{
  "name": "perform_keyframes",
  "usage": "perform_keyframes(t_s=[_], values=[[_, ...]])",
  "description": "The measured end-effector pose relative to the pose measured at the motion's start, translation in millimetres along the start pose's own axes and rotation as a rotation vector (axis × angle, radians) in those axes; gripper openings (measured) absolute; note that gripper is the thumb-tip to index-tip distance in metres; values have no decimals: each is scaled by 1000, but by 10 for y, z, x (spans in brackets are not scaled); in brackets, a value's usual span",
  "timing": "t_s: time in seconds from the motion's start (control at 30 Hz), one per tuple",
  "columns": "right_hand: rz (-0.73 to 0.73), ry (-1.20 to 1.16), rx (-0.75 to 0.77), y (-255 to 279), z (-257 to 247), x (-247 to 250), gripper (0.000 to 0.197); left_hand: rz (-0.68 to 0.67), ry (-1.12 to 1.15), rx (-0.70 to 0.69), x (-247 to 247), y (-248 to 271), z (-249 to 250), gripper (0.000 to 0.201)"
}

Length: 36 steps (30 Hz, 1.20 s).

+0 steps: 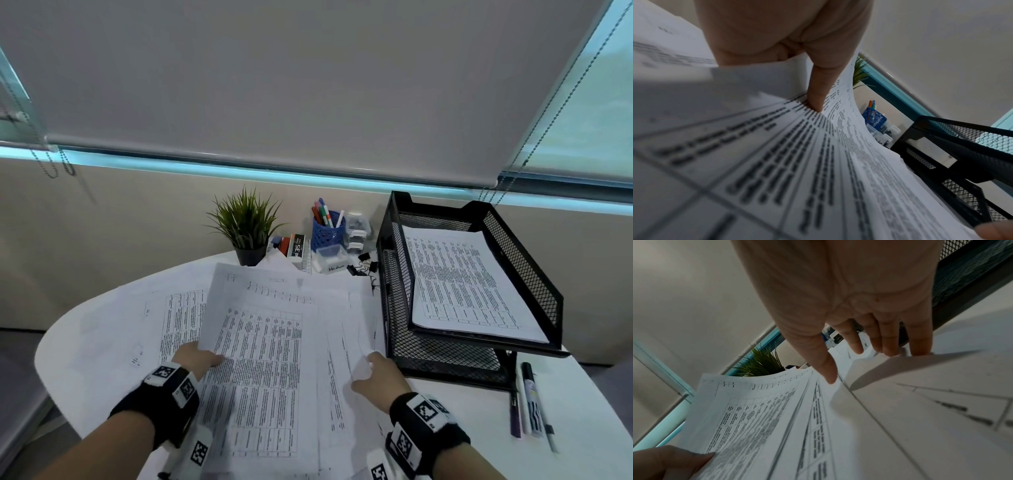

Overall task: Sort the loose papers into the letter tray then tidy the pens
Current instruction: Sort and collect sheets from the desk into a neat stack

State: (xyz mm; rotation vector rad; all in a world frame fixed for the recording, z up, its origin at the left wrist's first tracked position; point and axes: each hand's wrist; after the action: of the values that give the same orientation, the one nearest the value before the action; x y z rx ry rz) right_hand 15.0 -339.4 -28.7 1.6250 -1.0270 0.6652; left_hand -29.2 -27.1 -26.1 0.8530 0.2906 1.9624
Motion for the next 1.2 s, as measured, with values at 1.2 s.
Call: perform_keyframes(t_s=[1.2], values=[[-94,-574,18,-116,53,33,36,93,-209,-163,-55,-3,-65,40]])
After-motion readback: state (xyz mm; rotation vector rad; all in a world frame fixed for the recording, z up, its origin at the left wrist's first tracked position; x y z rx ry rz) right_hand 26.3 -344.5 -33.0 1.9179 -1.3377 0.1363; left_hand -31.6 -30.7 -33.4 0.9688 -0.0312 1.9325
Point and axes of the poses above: each hand's wrist, its own y-axis away from the middle knuckle, its own x-axis out of the back of the hand, z = x × y, and after that the axes turned 15 degrees about y, right-handed
